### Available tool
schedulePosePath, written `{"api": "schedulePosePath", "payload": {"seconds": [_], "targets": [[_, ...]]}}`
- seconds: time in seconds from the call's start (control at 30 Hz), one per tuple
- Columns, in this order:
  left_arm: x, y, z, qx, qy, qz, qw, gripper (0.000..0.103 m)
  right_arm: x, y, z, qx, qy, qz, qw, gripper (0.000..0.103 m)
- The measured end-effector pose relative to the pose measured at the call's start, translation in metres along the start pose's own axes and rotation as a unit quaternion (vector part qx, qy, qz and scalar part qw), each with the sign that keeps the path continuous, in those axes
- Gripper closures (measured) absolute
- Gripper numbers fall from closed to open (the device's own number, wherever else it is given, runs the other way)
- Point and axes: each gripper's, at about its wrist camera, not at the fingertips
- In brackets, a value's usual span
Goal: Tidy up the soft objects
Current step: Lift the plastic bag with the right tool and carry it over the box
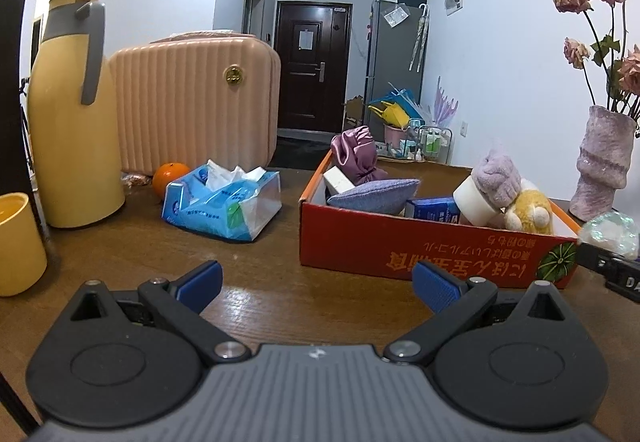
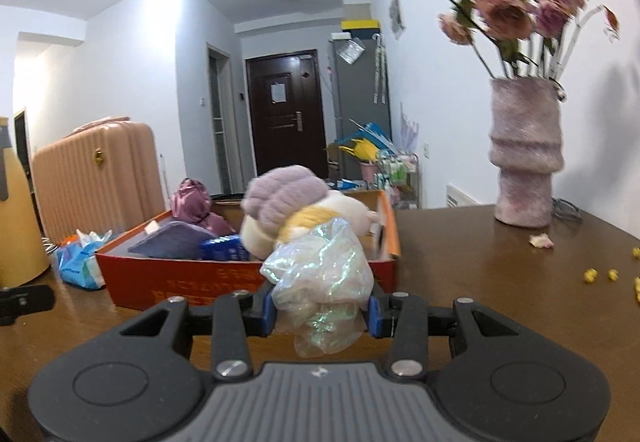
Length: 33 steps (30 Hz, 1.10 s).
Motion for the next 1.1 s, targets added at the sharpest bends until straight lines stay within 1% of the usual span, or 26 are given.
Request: {"api": "schedulePosePath", "payload": {"seconds": [0.17, 0.43, 0.8, 1.1], "targets": [[0.007, 0.008, -0.005, 0.004, 0.010, -0.005, 0.9999, 0.000, 0.008, -0.022, -0.004, -0.020, 0.012, -0.008, 1.000, 0.062], [0.024, 0.011, -0.022, -0.013, 0.019, -0.015, 0.9996, 0.000, 0.024, -0.049, -0.012, -0.048, 0.036, -0.010, 0.998, 0.062], [0.052, 0.008, -0.047, -0.034, 0.031, -0.033, 0.9984, 0.000, 0.055, -0.068, -0.033, -0.053, 0.054, -0.012, 0.997, 0.062], [0.072, -0.001, -0.065, -0.051, 0.034, -0.042, 0.9972, 0.000, 0.083, -0.084, -0.050, -0.074, 0.070, -0.010, 0.995, 0.061]]}}
Point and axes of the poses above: each gripper's, at about its wrist camera, not at the fingertips, and x roughly the way its jaws point, y to its right, z to its underside, and after that the axes turned 15 degrees about -y, right-handed
